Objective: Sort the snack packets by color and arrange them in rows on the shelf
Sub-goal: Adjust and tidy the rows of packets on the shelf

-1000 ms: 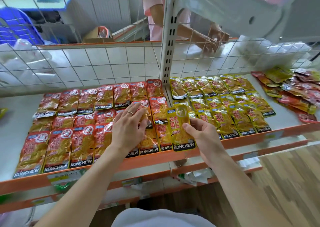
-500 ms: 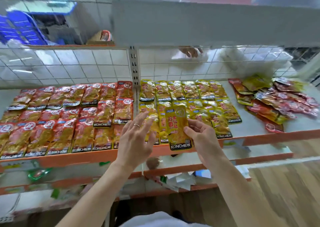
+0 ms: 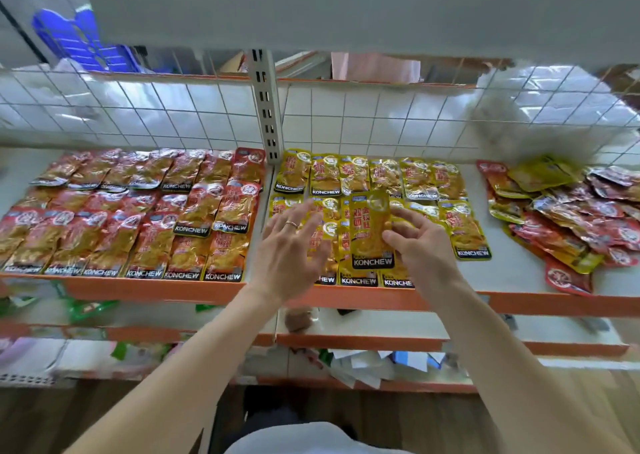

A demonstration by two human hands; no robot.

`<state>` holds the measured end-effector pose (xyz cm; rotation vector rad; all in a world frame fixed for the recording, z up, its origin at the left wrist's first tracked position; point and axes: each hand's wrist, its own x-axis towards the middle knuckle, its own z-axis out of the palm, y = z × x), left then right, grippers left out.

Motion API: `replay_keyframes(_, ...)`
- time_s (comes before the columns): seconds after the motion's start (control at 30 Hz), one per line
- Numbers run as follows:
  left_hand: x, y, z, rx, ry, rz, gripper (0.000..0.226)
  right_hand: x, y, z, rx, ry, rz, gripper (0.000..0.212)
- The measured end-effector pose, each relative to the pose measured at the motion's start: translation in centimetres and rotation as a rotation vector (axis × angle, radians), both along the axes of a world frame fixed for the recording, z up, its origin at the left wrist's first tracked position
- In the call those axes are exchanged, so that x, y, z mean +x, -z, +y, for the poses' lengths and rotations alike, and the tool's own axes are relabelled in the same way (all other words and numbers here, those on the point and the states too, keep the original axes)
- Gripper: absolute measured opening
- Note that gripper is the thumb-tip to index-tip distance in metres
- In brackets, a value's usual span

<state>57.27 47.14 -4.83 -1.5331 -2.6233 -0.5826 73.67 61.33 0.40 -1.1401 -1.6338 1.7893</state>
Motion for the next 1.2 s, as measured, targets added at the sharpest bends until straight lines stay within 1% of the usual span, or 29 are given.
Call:
replay_keyframes(0.1,-2.6,-0.3,1.7,-0.062,-0.07,0.013,0.072,-2.5,0.2,2.0,0.114,-0.056,-0.087,0.051)
replay_keyframes(0.17,-4.0,-0.1,2.6,-0.083,-0.139,-0.01,0.069,-4.3,0.4,3.2,0.176,-0.091,-0.087,0.052)
replay_keyframes(0.2,-4.5,0.1,2.9,-0.088,-0.164,-0.01,0.068,-5.2,0.6,3.7,0.209,-0.104,-0.091,0.05)
replay_keyframes(0.37,-4.5,1.8,2.9,-0.085,-0.201,-0.038,0.071,-10.0,1.6,5.4,0.416,-0.167,-0.169,0.027)
replay_keyframes(0.5,-4.9,2.0,3.0,-0.123,-0.203,-0.042,0.07,-13.4,1.9,6.1,0.653,-0.208,-0.28,0.023)
replay_keyframes(0.6,-4.6,2.1,2.8,-0.148,-0.188,-0.027,0.064,-14.7,2.8,5.9,0.806,-0.23,-0.377,0.028)
replay_keyframes(0.7,-4.5,2.1,2.7,-0.151,-0.192,-0.025,0.066,-14.5,3.8,5.1,0.913,-0.258,-0.415,0.039)
replay_keyframes(0.8,-4.7,2.0,2.9,-0.155,-0.204,-0.034,0.069,-13.8,4.5,4.4,1.033,-0.366,-0.448,0.037)
replay_keyframes(0.87,-4.7,2.1,2.9,-0.159,-0.21,-0.052,0.067,-13.7,4.7,4.1,1.081,-0.42,-0.513,0.038)
replay_keyframes(0.97,-4.7,2.0,3.0,-0.166,-0.223,-0.077,0.071,-14.2,4.7,4.0,1.106,-0.463,-0.583,0.042)
replay_keyframes(1.07,-4.7,2.0,3.0,-0.195,-0.231,-0.095,0.073,-14.8,4.5,4.2,1.071,-0.515,-0.627,0.048)
replay_keyframes(1.2,-4.8,1.8,3.0,-0.209,-0.211,-0.093,0.071,-15.4,4.3,4.8,1.028,-0.556,-0.634,0.054)
